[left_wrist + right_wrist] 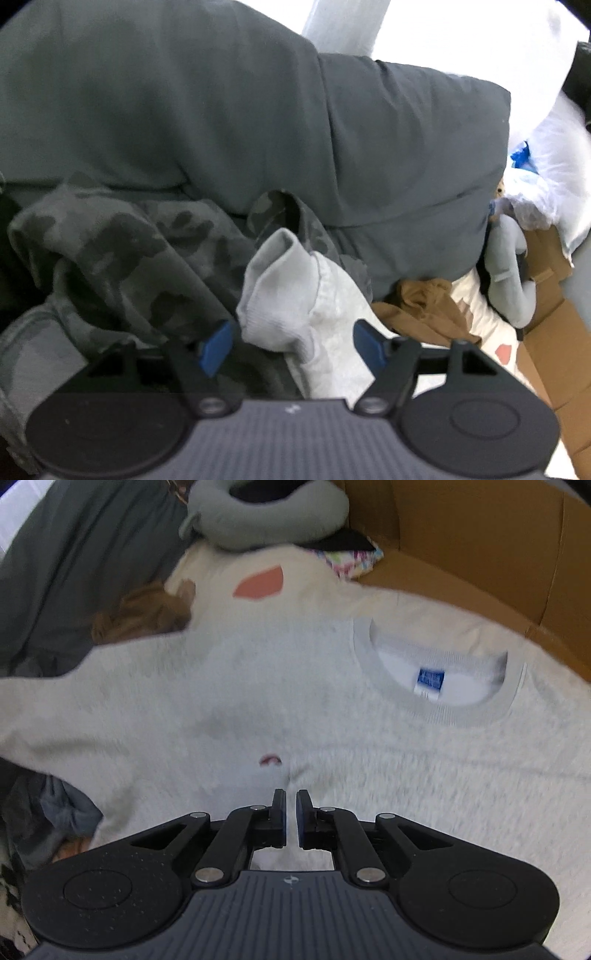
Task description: Fold clothes
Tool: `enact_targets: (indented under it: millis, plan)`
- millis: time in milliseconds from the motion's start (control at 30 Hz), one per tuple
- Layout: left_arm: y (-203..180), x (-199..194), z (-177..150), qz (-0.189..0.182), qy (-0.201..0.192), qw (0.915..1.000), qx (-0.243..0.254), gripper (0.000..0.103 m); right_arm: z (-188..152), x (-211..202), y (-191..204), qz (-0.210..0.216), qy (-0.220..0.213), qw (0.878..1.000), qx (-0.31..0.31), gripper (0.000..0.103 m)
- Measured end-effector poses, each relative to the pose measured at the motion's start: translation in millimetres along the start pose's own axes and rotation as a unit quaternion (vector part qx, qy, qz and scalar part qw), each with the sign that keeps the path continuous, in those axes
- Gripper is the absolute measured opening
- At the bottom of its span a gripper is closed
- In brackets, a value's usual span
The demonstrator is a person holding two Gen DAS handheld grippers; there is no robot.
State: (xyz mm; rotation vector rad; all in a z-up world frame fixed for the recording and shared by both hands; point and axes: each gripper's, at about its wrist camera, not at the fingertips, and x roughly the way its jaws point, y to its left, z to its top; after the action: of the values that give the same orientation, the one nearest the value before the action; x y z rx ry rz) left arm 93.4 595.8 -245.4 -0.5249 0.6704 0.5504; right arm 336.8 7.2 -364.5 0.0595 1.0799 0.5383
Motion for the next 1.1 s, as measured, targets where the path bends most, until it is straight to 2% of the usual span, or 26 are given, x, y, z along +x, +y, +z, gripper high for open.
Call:
enact_targets:
  millis: [133,200,267,300,333,367,467,633,867,1000,1100]
  plan:
    - [9,10,-3,0.001,0.004,0.9994,-0.034,0.072,14,-16,6,0.005,-0.015,1.0,-0.009,0.005]
    - [13,15,-3,-0.004,0.001,0.9985,-0.054,0.066,21,-23,10,0.007,-0.023,1.0,-0.012,0.005]
    - [16,15,-1,-0.01,0.0,0.9969,-0.079,0.051,29,-33,14,0.009,-0.035,0.999,-0.012,0.005]
    - [18,16,0,-0.013,0.0,0.9958,-0.091,0.048,33,-38,16,0.011,-0.041,0.999,-0.013,0.005]
    - [19,14,1,-0.017,0.001,0.9948,-0.101,0.04,37,-42,18,0.013,-0.047,0.999,-0.014,0.005]
    - [20,13,2,-0.022,0.002,0.9937,-0.11,0.026,42,-46,21,0.014,-0.052,0.998,-0.019,0.005]
    - [21,9,5,-0.032,0.004,0.9905,-0.134,0.017,54,-57,29,0.016,-0.064,0.997,-0.035,0.005]
    - [2,-3,12,-0.051,0.002,0.9912,-0.122,0.015,71,-76,39,0.029,-0.081,0.996,-0.036,0.005]
    - [-56,-18,24,-0.097,0.009,0.9925,-0.073,0.015,77,-96,52,0.052,-0.095,0.994,-0.032,0.007]
    - [-94,-27,28,-0.123,0.012,0.9911,-0.05,0.014,77,-103,62,0.065,-0.102,0.992,-0.035,0.027]
    - [-123,-30,30,-0.142,0.016,0.9892,-0.033,0.014,77,-111,70,0.076,-0.107,0.99,-0.042,0.029]
